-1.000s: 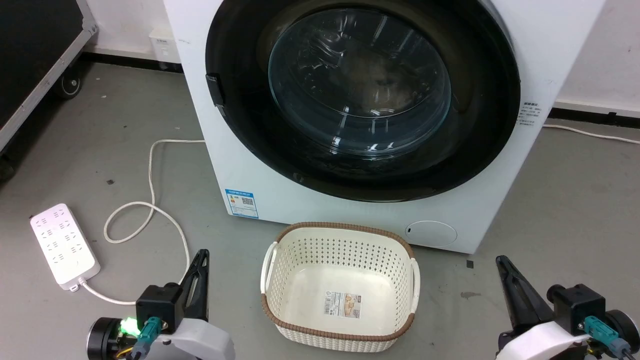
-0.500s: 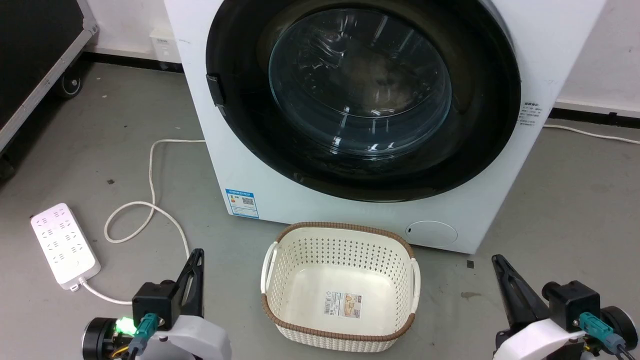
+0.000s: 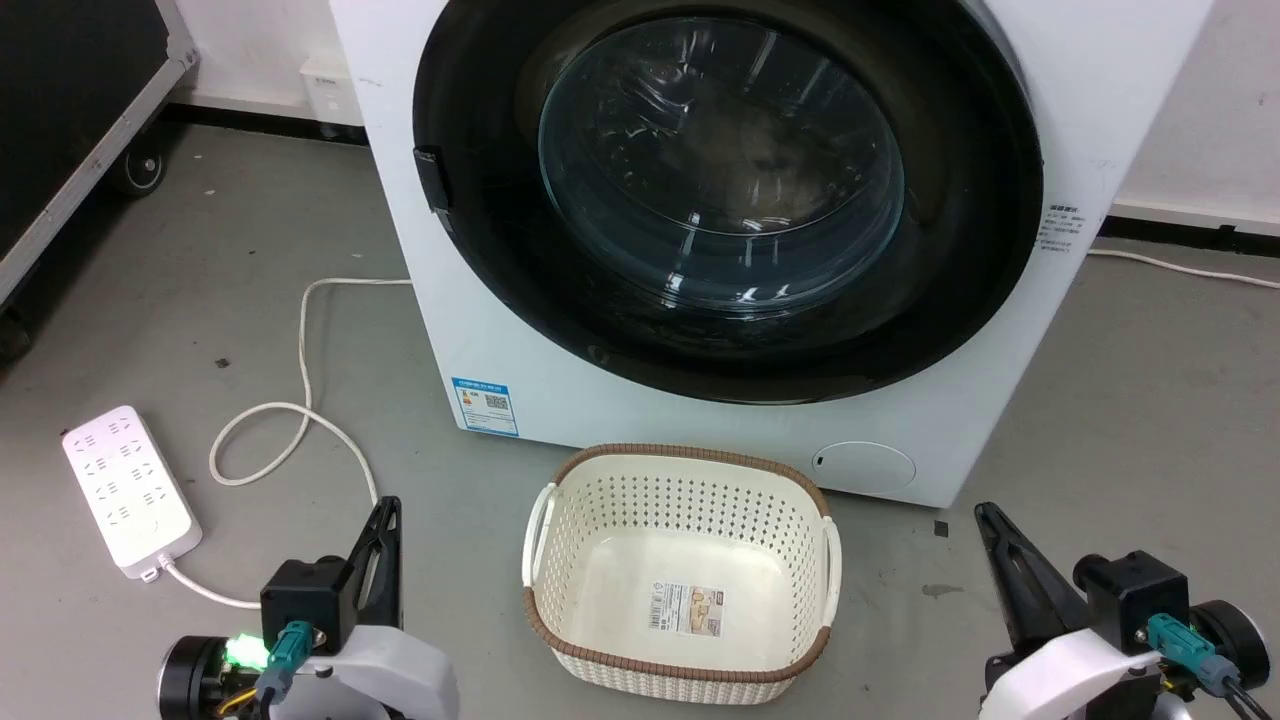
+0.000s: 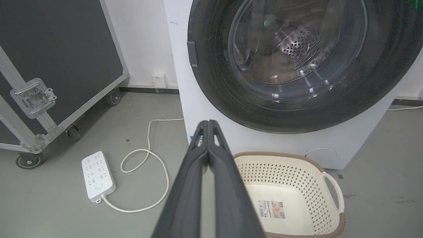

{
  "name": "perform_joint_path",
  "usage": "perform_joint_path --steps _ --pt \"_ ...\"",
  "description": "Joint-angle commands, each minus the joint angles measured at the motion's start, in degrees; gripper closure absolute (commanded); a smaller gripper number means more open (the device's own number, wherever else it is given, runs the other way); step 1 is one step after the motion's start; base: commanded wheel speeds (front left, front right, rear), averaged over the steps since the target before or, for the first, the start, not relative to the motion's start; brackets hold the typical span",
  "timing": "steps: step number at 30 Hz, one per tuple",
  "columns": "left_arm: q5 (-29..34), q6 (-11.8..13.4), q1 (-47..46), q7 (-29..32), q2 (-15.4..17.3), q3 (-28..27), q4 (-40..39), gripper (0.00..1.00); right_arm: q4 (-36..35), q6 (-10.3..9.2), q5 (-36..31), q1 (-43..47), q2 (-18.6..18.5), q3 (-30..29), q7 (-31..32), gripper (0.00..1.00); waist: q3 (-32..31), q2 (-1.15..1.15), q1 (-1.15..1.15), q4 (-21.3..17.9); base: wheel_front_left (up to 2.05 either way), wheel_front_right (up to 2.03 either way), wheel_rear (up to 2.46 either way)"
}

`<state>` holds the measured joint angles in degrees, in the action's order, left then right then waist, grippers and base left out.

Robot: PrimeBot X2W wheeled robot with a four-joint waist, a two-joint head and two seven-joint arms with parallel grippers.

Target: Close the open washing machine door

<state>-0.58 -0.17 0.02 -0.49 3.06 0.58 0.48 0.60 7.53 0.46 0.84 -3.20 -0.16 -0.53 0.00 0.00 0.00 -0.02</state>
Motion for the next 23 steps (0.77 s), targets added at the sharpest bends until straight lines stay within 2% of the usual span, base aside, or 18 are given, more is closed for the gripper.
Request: perform_joint_path --steps 1,23 --pt "0.48 0.15 -0.02 0.29 -0.12 -0.44 -0.39 1.00 -0.52 -0.04 -0.37 -0.80 0.31 0.11 0.35 1.00 0.00 0.00 0.00 0.01 0.00 0.00 0.00" --pt "0.58 0.17 -0.02 0.49 -0.18 -0.58 -0.48 1.00 -0.60 -0.04 -0.46 -0.84 0.33 0.16 0.53 1.00 0.00 0.00 0.00 0.02 0.00 0.00 0.00"
